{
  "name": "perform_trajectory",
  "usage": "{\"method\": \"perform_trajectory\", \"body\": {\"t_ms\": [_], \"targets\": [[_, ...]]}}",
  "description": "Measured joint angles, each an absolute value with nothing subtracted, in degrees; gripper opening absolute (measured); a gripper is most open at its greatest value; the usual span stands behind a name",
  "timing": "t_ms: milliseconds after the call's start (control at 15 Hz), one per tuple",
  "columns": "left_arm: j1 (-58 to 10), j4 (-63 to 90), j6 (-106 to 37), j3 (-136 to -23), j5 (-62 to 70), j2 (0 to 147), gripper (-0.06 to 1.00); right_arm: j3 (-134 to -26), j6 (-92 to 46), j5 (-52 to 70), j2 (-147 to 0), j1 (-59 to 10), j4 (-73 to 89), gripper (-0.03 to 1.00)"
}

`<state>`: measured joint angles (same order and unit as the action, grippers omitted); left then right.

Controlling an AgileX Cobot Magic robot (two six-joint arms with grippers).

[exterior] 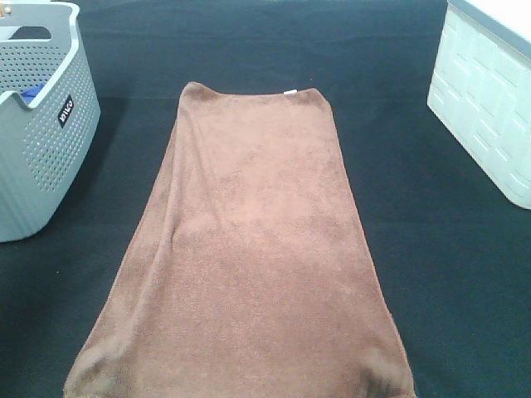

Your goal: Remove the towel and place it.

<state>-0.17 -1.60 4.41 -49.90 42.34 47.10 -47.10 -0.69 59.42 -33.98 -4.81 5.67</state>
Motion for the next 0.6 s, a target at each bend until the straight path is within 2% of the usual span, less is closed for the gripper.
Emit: {"method": "perform_trajectory", "body": {"t_ms": [333,600], "targets": [[-0.2,-2.1,4.4,-37.1,42.2,22.9,0.69,-38.7,-0.7,59.4,-14.2,-4.8,1.9,0.69],[-0.2,-2.4,3.1,-31.5,51.2,7.5,0.69,-32.8,-0.7,60.1,-1.1,-4.8,0.3,0.69]]}}
